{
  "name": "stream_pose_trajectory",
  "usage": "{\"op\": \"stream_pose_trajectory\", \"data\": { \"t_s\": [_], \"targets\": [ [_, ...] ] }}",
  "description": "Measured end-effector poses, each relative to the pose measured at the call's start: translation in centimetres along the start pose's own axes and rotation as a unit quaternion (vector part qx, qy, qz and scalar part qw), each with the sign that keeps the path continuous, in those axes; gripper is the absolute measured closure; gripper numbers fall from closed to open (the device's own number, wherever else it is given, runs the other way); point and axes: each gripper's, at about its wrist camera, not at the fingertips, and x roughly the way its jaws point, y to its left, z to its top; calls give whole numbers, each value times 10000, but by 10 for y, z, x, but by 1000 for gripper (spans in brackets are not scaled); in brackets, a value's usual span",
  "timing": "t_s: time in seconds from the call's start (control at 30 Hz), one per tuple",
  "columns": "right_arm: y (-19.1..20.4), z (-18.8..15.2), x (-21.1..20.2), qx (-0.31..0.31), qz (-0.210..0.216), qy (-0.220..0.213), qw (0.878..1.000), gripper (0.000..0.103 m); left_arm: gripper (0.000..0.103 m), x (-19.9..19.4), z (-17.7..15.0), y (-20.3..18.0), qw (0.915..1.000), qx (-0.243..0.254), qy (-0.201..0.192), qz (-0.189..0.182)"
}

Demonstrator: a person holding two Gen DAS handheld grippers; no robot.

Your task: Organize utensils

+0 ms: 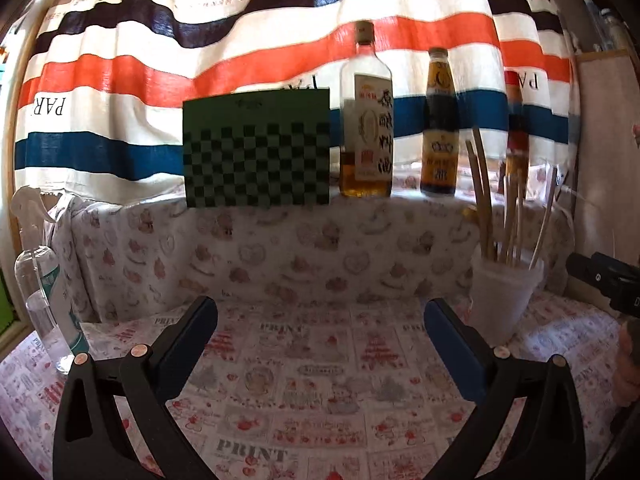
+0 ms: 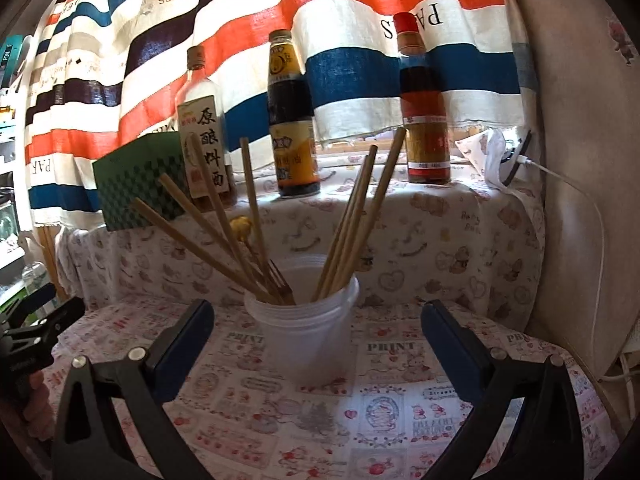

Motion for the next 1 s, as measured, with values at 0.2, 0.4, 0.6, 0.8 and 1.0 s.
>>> {"op": "stream_pose_trajectory", "data": {
  "t_s": [0.2, 0.4, 0.6, 0.8, 1.0],
  "targets": [
    [8, -6, 2, -176, -194, -55, 9996, 0, 0, -3, 0, 5, 9998, -189, -64, 72],
    [16, -6, 4, -407, -597, -48, 9974, 0, 0, 9, -1, 2, 9994, -98, 211, 238],
    [10, -5, 12, -280, -579, 166, 9978, 0, 0, 6, -2, -4, 9996, 46, 129, 228],
    [15, -6, 9, -389, -569, 61, 9976, 0, 0, 5, -1, 2, 9994, -104, 133, 303],
    [15, -6, 9, -398, -515, 93, 9978, 0, 0, 5, -1, 2, 9994, -33, 152, 299]
  ]
}}
